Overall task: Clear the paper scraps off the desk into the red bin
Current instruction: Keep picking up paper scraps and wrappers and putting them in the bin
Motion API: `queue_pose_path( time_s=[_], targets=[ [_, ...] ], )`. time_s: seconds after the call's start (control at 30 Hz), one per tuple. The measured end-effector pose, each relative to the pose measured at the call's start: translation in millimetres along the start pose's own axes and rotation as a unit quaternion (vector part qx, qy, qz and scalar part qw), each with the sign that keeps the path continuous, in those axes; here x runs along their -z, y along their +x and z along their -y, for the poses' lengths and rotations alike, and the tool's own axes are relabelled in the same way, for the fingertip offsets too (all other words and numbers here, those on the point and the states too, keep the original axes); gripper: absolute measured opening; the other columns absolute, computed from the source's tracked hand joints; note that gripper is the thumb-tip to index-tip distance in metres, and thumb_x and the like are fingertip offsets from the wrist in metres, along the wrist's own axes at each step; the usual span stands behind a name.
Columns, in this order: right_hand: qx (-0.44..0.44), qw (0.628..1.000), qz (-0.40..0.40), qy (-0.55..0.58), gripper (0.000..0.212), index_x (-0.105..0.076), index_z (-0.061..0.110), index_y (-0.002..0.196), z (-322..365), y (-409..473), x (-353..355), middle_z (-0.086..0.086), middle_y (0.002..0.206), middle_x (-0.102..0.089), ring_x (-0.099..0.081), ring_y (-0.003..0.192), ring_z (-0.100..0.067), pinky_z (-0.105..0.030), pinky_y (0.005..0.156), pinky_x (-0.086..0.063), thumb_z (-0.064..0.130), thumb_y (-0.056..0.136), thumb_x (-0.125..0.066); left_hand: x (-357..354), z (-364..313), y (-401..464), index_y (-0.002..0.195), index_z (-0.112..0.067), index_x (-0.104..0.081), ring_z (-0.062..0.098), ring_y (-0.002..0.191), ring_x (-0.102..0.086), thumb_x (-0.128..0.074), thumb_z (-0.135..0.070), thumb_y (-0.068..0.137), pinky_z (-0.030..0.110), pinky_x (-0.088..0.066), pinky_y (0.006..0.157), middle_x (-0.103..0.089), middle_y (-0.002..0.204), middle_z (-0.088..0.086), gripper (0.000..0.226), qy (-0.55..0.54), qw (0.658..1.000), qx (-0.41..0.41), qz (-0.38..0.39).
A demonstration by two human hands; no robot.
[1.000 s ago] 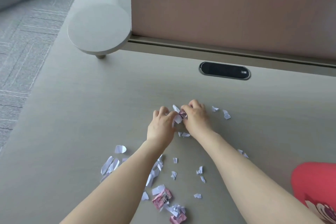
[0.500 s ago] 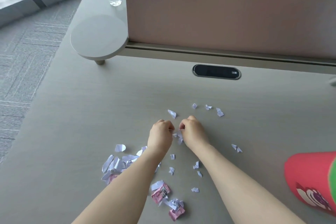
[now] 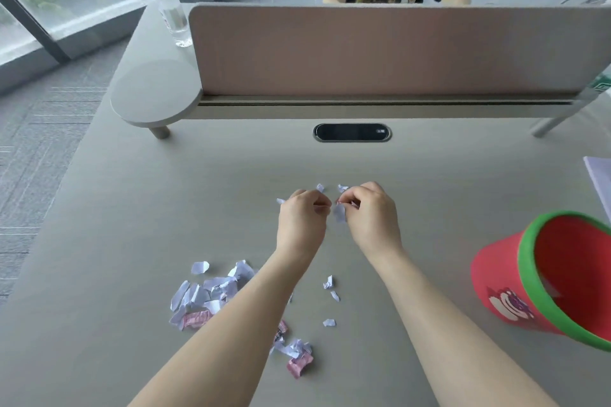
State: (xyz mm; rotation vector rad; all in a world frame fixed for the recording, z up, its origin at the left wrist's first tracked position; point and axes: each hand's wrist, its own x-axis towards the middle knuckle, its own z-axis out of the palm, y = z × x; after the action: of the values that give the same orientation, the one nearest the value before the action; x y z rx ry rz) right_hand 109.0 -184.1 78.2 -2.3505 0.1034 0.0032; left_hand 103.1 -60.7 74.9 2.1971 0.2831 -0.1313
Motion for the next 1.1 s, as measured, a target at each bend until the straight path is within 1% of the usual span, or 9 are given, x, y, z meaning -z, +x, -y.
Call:
queue_pose_path(
  time_s=[0.07,0.13,0.3,0.37,0.43,0.5,0.73,0.9,1.1],
  targets=[
    [0.007,0.999,-0.030,0.012,0.011,-0.070,0.007,0.078,-2,-6,24,-0.004,0.090,-0.059,-0.052,0.069,-0.007,-0.010,0.061,-0.034,0.000,0.080,-0.061,-10,-22,-6,0.076,-0.017,-0.067,0.018,0.074,-0.060,-0.055,-0.009,0.084,0.025,-0.044,0.058,-0.061,0.085,-0.002,0.017,-0.015,1.000,-0.020,0.002],
    [0.004,0.998,-0.056,0.014,0.012,-0.070,0.009,0.078,-7,-11,49,-0.004,0.089,-0.060,-0.053,0.069,-0.011,-0.005,0.060,-0.035,0.001,0.079,-0.061,-20,-44,-14,0.074,-0.020,-0.066,0.015,0.073,-0.060,-0.057,-0.010,0.085,0.021,-0.039,0.059,-0.059,0.083,-0.006,0.017,-0.038,0.999,-0.037,0.009],
    [-0.011,0.993,-0.120,0.015,0.011,-0.069,0.015,0.077,-34,-29,110,0.000,0.087,-0.059,-0.054,0.069,-0.012,-0.004,0.061,-0.038,0.005,0.080,-0.066,-48,-97,-42,0.072,-0.022,-0.065,0.010,0.073,-0.059,-0.057,-0.009,0.083,0.017,-0.042,0.063,-0.062,0.084,-0.004,0.019,-0.057,0.993,-0.098,0.031],
    [-0.016,0.989,-0.149,0.003,0.009,-0.070,0.015,0.078,-49,-39,134,0.001,0.085,-0.059,-0.054,0.070,-0.012,-0.007,0.061,-0.036,0.006,0.079,-0.068,-62,-115,-52,0.071,-0.021,-0.065,0.013,0.072,-0.061,-0.056,-0.007,0.082,0.023,-0.047,0.065,-0.062,0.083,-0.004,0.020,-0.070,0.990,-0.116,0.044],
    [-0.026,0.983,-0.182,-0.015,0.008,-0.070,0.015,0.077,-65,-50,159,-0.001,0.084,-0.061,-0.055,0.071,-0.013,-0.012,0.062,-0.034,0.007,0.077,-0.070,-78,-133,-63,0.075,-0.018,-0.067,0.012,0.072,-0.061,-0.056,-0.006,0.082,0.028,-0.050,0.058,-0.060,0.080,-0.005,0.017,-0.076,0.987,-0.130,0.060],
    [-0.041,0.978,-0.204,-0.026,0.010,-0.070,0.014,0.076,-82,-60,182,-0.002,0.084,-0.061,-0.055,0.072,-0.015,-0.014,0.065,-0.032,0.005,0.076,-0.070,-94,-147,-74,0.078,-0.016,-0.069,0.010,0.070,-0.059,-0.056,-0.006,0.082,0.022,-0.046,0.055,-0.060,0.078,-0.004,0.017,-0.066,0.984,-0.149,0.075],
    [-0.120,0.970,-0.198,-0.074,0.011,-0.069,0.014,0.074,-142,-84,227,-0.003,0.086,-0.059,-0.051,0.074,-0.016,-0.018,0.061,-0.027,0.004,0.079,-0.067,-150,-180,-106,0.082,-0.013,-0.071,0.016,0.080,-0.063,-0.059,0.000,0.079,0.020,-0.048,0.072,-0.066,0.089,0.002,0.018,-0.040,0.968,-0.211,0.128],
    [-0.152,0.967,-0.186,-0.086,0.014,-0.067,0.016,0.069,-167,-93,235,0.000,0.081,-0.055,-0.052,0.071,-0.018,-0.021,0.057,-0.024,0.003,0.074,-0.069,-181,-188,-118,0.078,-0.011,-0.067,0.019,0.073,-0.060,-0.057,-0.002,0.080,0.029,-0.050,0.067,-0.059,0.087,0.001,0.014,0.010,0.955,-0.247,0.166],
    [-0.167,0.970,-0.149,-0.094,0.010,-0.067,0.022,0.077,-183,-98,241,0.000,0.088,-0.058,-0.059,0.079,-0.019,-0.025,0.068,-0.039,0.013,0.076,-0.069,-202,-188,-125,0.085,-0.017,-0.068,0.025,0.079,-0.061,-0.061,-0.013,0.082,0.036,-0.054,0.071,-0.058,0.094,0.002,0.009,0.055,0.945,-0.255,0.199]
  ],
)
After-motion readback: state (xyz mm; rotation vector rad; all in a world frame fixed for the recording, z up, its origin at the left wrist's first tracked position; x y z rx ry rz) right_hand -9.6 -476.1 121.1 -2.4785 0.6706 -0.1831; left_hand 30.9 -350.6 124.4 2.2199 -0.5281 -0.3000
